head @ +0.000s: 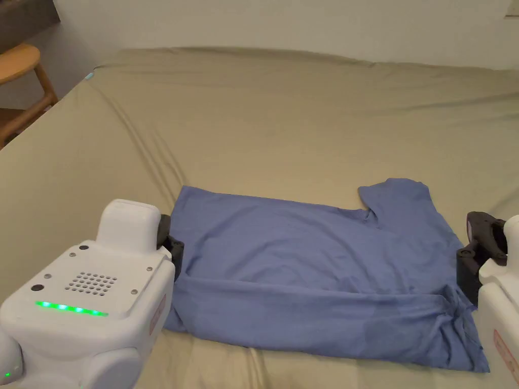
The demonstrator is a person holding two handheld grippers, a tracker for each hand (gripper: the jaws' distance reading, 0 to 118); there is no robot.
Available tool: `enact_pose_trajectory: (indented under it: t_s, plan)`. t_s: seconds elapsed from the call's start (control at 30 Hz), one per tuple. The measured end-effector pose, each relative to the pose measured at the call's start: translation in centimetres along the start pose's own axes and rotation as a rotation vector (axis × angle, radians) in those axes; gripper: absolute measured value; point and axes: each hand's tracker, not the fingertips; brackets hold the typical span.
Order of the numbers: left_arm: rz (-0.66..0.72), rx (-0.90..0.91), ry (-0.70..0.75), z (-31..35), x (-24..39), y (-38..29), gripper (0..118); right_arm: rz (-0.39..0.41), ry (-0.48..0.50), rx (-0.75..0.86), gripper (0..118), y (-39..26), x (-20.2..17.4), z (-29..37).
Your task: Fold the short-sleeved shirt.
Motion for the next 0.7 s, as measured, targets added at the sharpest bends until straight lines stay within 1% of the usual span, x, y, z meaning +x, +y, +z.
enact_pose_trajectory:
  t_s: [0.07,0.13,0.17,0.2,0.23,0.27,0.3,0.33,0.37,0.53,0.57,0.67,0.7]
  plan:
    - [0.029,-0.141,-0.013,-2.5,-1.1,-2.3,0,-0.008,-0.002,-0.014,0,-0.4,0.1,0.0]
    - [0.117,-0.27,-0.006,-4.4,-2.4,-5.0,0,-0.012,-0.008,-0.029,0,-0.8,0.5,-0.2]
    - [0.131,-0.287,0.036,-5.4,-3.0,-6.4,3,-0.012,-0.009,-0.037,0,-1.1,0.7,-0.4]
    - [0.143,-0.305,0.054,-6.4,-3.6,-7.7,14,-0.012,-0.014,-0.049,0,-1.3,0.6,-0.2]
    - [0.152,-0.344,0.071,-7.6,-4.1,-8.7,39,-0.013,-0.017,-0.061,0,-1.5,0.7,-0.4]
    - [0.16,-0.393,0.069,-8.9,-4.6,-9.5,84,-0.014,-0.017,-0.073,0,-1.7,0.9,-0.6]
    - [0.179,-0.441,0.066,-10.5,-5.2,-10.8,110,-0.015,-0.021,-0.083,0,-1.9,1.1,-0.8]
    - [0.204,-0.451,0.063,-11.7,-5.8,-11.6,118,-0.015,-0.023,-0.091,0,-2.1,1.1,-0.8]
    - [0.217,-0.427,0.065,-12.4,-6.2,-11.9,117,-0.015,-0.024,-0.099,0,-2.2,1.1,-0.9]
    - [0.205,-0.465,0.104,-17.2,-6.5,-12.1,117,-0.002,-0.037,-0.129,0,-2.6,1.2,-1.3]
    - [0.188,-0.505,0.112,-17.9,-6.2,-12.5,114,-0.001,-0.037,-0.136,0,-2.7,1.2,-1.4]
    - [0.143,-0.562,0.085,-19.4,-5.6,-13.6,93,0.004,-0.041,-0.148,0,-2.7,1.2,-1.3]
    - [0.169,-0.547,0.036,-19.3,-5.3,-14.2,93,0.007,-0.043,-0.151,0,-2.7,1.2,-1.3]
